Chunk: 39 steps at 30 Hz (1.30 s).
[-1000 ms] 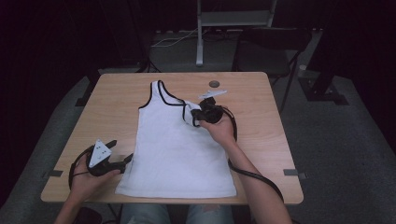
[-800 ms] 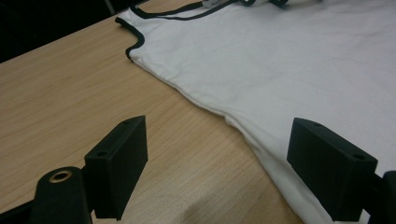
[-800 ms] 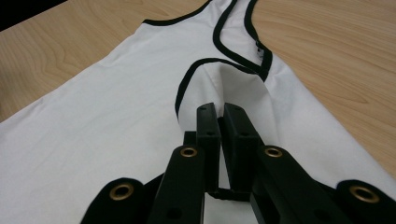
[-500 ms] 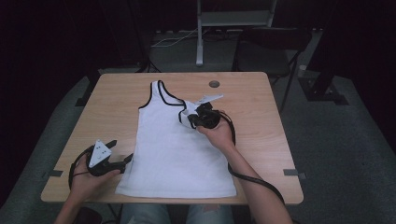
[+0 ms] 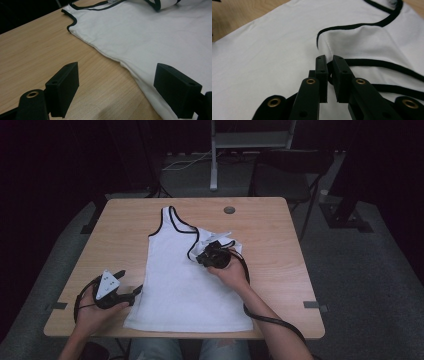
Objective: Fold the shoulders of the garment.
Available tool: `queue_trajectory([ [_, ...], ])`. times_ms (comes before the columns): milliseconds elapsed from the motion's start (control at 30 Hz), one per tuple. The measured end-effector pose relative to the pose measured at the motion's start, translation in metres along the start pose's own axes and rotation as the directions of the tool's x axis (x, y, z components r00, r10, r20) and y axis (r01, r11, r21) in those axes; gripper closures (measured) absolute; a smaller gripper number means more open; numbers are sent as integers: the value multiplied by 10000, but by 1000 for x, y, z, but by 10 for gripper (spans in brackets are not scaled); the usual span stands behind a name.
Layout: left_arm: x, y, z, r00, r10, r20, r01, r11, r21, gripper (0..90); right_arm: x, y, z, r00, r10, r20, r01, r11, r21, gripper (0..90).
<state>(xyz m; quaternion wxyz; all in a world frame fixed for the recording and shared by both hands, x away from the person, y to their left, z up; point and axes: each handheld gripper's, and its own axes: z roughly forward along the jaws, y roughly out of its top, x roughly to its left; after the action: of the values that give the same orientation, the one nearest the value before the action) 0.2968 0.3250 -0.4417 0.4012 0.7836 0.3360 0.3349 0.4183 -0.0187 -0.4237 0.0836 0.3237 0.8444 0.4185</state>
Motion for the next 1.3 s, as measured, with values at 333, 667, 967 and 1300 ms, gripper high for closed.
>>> queue_trajectory([
  [333,0,0,0,10000,26,-5,-26,10000,5,202,12,-5,5,9989,-251,-398,263,9992,295,822],
  [667,0,0,0,10000,30,-5,-31,10000,-24,202,7,-4,-9,9987,-39,-511,32,9999,-148,667],
  [967,0,0,0,10000,47,-12,-47,10000,17,203,-69,4,-56,9622,536,2671,-421,9979,-484,618],
  [1300,-1,0,1,10000,58,-22,-58,10000,45,202,-85,-6,-50,9655,-330,2582,178,9980,609,578],
])
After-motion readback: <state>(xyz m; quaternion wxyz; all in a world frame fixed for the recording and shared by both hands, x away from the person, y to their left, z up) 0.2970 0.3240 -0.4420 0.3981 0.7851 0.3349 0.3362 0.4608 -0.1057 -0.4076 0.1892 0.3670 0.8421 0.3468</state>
